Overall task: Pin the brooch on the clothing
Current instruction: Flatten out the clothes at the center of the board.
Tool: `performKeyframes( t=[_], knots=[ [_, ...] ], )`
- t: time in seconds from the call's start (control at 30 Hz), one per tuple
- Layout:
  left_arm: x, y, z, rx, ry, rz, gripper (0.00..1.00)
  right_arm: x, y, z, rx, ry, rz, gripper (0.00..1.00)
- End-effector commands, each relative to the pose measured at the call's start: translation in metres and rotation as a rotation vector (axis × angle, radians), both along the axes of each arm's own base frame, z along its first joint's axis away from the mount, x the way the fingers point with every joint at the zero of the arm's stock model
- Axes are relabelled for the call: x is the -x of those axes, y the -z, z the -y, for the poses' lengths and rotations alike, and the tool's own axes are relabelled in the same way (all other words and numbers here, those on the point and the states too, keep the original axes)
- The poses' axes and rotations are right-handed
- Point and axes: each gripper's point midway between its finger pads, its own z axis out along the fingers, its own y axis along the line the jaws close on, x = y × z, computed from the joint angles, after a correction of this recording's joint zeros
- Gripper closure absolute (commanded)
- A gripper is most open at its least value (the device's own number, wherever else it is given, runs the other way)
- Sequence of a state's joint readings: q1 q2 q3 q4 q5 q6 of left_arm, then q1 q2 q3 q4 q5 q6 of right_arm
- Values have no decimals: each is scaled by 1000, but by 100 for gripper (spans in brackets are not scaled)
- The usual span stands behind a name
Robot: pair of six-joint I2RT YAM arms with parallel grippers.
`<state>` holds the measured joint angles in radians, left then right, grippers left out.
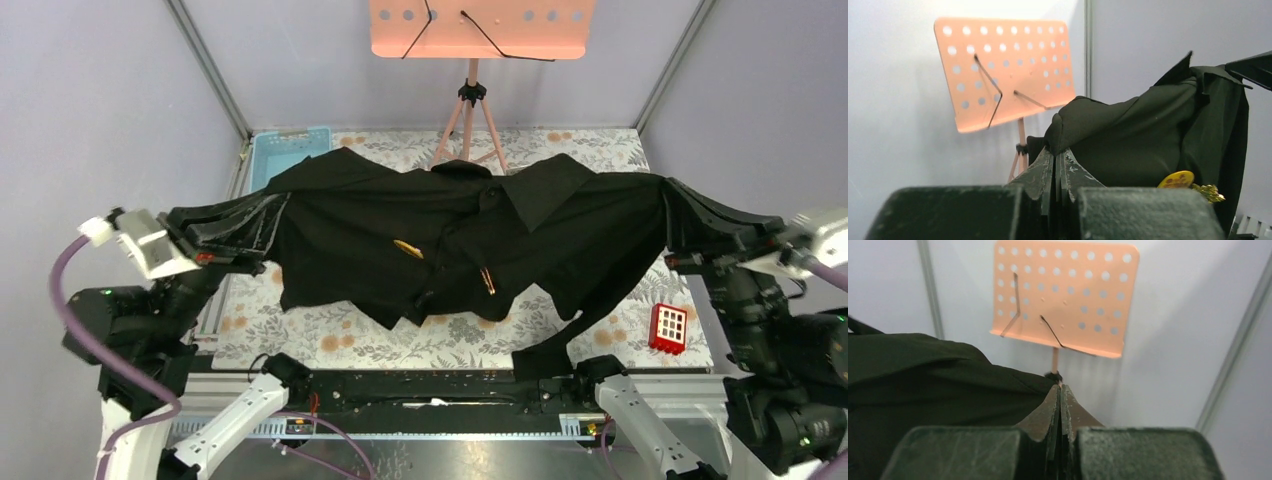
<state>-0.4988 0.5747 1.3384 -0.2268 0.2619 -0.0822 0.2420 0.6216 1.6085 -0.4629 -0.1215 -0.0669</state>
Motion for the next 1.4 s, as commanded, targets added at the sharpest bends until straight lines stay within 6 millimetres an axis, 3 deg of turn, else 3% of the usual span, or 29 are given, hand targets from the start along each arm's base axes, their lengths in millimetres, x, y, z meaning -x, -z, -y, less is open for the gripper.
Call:
performKeyframes(
  t=[0.0, 0.13, 0.3, 0.37, 0.43, 0.47, 0.5, 0.53, 0.57, 0.6, 0.7, 0.8, 0.9, 1.03, 1.2, 1.37],
  knots=[
    [-69, 57, 5, 43, -129, -261, 100, -75, 43, 21, 20, 211, -144, 100],
    [-149, 146, 17, 9, -283, -480, 100, -158, 113, 18, 71, 305, -321, 100],
    [-243, 252, 9, 8, -412, -668, 100, -256, 215, 7, 95, 317, -509, 100],
    [-266, 286, 17, -17, -361, -718, 100, -295, 259, 1, 96, 308, -581, 100],
    [-285, 314, 23, -41, -345, -748, 87, -326, 300, -4, 99, 307, -653, 99],
    [-293, 324, 24, -61, -350, -761, 79, -338, 316, -5, 99, 314, -687, 90],
    [-300, 335, 23, -76, -370, -784, 67, -349, 332, -6, 100, 319, -727, 67],
    [-306, 341, 21, -89, -390, -805, 55, -358, 345, -8, 102, 316, -762, 51],
    [-309, 345, 20, -108, -402, -819, 48, -363, 358, -12, 107, 302, -799, 37],
    [-309, 346, 19, -122, -413, -823, 41, -366, 365, -17, 111, 278, -820, 31],
    [-304, 334, 11, -117, -444, -804, 13, -363, 372, -24, 107, 236, -835, 26],
    [-294, 322, 1, -152, -485, -808, 10, -346, 368, -27, 116, 204, -868, 24],
    [-276, 313, 9, -169, -449, -821, 10, -310, 366, -23, 91, 209, -972, 21],
    [-236, 322, 46, -198, -332, -860, 10, -247, 377, -10, 14, 271, -1105, 15],
    [-174, 360, 104, -234, -119, -960, 10, -168, 412, 21, -60, 450, -1247, 11],
    [-110, 389, 164, -268, 74, -1018, 10, -121, 447, 43, -80, 594, -1366, 1]
  ],
)
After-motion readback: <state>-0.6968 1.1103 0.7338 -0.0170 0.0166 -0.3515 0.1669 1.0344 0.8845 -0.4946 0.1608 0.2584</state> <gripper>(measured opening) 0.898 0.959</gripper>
